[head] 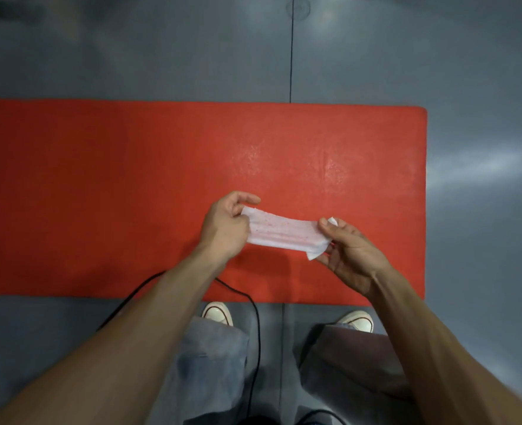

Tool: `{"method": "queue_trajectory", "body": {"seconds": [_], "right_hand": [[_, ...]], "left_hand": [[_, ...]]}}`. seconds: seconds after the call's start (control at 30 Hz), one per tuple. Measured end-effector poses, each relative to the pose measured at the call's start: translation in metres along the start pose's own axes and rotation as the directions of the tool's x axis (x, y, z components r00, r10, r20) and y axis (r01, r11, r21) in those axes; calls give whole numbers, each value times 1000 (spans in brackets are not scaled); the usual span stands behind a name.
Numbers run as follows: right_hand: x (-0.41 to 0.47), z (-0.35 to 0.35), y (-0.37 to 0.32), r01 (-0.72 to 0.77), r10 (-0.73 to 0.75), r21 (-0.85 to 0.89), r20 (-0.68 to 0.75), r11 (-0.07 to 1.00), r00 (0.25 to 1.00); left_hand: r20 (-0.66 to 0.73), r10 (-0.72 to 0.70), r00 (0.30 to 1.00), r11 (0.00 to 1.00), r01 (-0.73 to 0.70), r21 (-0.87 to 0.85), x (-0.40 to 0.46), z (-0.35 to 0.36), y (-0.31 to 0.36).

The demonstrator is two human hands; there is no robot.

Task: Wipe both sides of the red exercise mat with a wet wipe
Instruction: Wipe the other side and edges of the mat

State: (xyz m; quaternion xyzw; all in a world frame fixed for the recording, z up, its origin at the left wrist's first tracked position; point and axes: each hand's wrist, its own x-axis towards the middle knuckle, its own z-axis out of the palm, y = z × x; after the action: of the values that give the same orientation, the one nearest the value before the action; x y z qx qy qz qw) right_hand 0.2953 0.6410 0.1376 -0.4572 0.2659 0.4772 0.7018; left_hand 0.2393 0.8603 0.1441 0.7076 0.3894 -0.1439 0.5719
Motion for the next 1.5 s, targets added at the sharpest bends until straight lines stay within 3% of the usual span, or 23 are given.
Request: {"method": "queue_trajectory", "body": {"seconds": [0.17,0.27,0.37,0.43,0.53,0.67,0.9,1.03,1.27,1.5], "right_hand": [[68,-42,-10,43,-45,-77,-31,996,998],[97,-56,-4,-39,53,-354,30,935,998],[116,-62,-15,-110,178,-468,104,877,979],[131,-67,-19,-140,206,-531,67,835,976],[146,-66,-15,-114,187,-499,98,859,977],[144,-59,-10,45,-50,-493,2,869,999],[95,-22,-32,294,-320,-363,-11,884,948],[63,-11,-40,341,-395,-322,-118,883,911],[20,-23,-33,245,-312,-436,-87,866,946],[-3,-43,-26,190,-324,-458,-234,868,917]], "left_hand": [[-59,16,998,983,-4,185,60,24,-35],[-26,29,999,952,-20,305,88,29,-47],[-73,81,994,982,-66,177,105,32,-41],[-62,60,996,994,-54,97,114,38,-41],[-68,74,995,997,-73,19,118,42,-41],[-72,127,989,991,-124,53,114,38,-44],[-168,349,922,929,-363,-64,83,33,-21],[-217,397,892,898,-426,-109,59,32,-15],[-226,409,884,867,-454,-208,31,40,-6],[-256,449,856,852,-496,-164,20,41,-2]]}}
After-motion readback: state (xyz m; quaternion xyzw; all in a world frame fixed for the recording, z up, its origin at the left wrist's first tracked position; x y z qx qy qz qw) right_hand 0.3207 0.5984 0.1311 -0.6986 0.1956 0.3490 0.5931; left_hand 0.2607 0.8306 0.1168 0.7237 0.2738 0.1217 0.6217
